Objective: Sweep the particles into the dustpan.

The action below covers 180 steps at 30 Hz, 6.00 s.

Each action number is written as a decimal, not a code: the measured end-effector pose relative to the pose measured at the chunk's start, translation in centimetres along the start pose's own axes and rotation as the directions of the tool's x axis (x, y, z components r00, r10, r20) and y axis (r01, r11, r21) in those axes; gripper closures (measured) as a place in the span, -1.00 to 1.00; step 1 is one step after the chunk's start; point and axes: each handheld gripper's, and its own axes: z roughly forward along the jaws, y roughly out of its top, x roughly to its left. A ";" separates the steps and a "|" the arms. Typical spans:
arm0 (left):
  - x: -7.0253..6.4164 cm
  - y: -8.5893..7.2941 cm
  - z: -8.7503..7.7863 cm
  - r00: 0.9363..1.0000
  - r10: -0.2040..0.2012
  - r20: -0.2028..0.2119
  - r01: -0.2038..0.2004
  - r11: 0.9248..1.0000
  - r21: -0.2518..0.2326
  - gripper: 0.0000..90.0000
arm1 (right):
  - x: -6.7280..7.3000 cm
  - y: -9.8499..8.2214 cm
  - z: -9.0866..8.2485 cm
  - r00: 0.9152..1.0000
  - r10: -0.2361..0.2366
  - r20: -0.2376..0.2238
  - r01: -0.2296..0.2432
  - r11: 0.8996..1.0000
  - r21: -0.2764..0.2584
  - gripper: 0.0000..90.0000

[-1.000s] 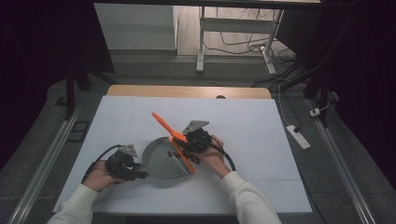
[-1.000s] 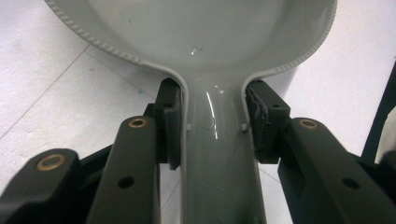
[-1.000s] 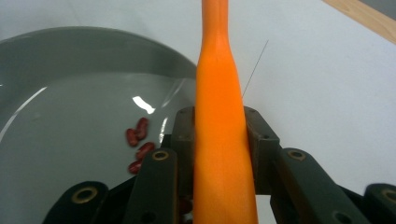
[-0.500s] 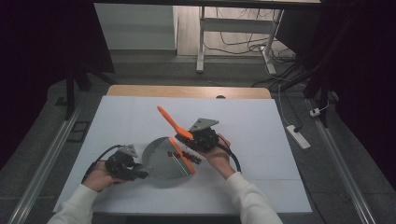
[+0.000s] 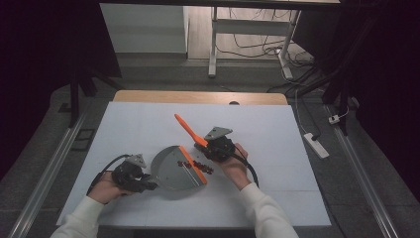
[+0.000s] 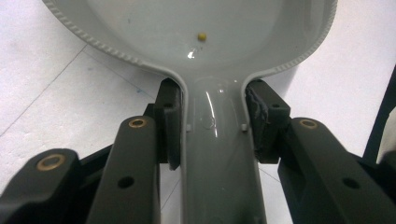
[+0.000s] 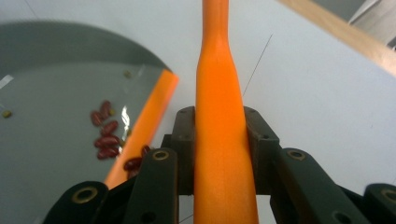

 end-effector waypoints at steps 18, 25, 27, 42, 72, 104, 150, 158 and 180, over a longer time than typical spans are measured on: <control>-0.2 0.0 0.4 1.000 0.004 0.001 -0.004 1.000 0.008 0.37 | 2.0 -0.7 0.3 0.998 0.017 -0.068 -0.017 1.000 0.011 0.55; -0.2 0.0 0.4 1.000 0.010 -0.003 -0.010 1.000 0.016 0.37 | 3.0 -0.8 -0.3 0.996 0.005 -0.088 -0.005 1.000 0.001 0.55; -0.2 0.0 0.4 1.000 0.005 -0.006 -0.005 1.000 0.014 0.37 | 3.1 -0.7 -0.4 0.995 0.004 -0.101 -0.005 1.000 -0.012 0.55; -0.3 0.0 0.5 1.000 0.011 0.001 -0.011 1.000 0.007 0.37 | 2.1 0.3 -3.2 0.991 0.018 -0.136 -0.030 0.995 -0.090 0.55; -1.6 -1.0 -0.2 1.000 0.018 0.013 -0.018 1.000 -0.007 0.38 | 0.2 -4.9 -5.7 0.996 0.085 -0.009 -0.085 0.996 0.013 0.55; -2.0 -0.7 0.3 0.999 0.016 0.030 -0.016 1.000 0.000 0.38 | 3.0 -4.1 -4.2 0.997 0.063 -0.054 -0.063 0.998 0.003 0.55; -2.8 -1.1 -0.1 0.998 0.039 0.051 -0.039 0.999 0.003 0.38 | 3.5 -5.7 -6.5 0.997 0.059 -0.053 -0.058 0.998 0.007 0.55; -2.8 -1.1 0.2 0.998 0.039 0.052 -0.039 0.999 0.004 0.38 | 5.7 -5.1 -6.1 0.990 0.081 -0.117 -0.082 0.997 -0.005 0.55; -3.0 -1.5 -0.2 0.998 0.038 0.055 -0.038 0.999 0.001 0.38 | 3.8 -6.4 -8.4 0.993 0.111 -0.046 -0.112 0.993 -0.027 0.55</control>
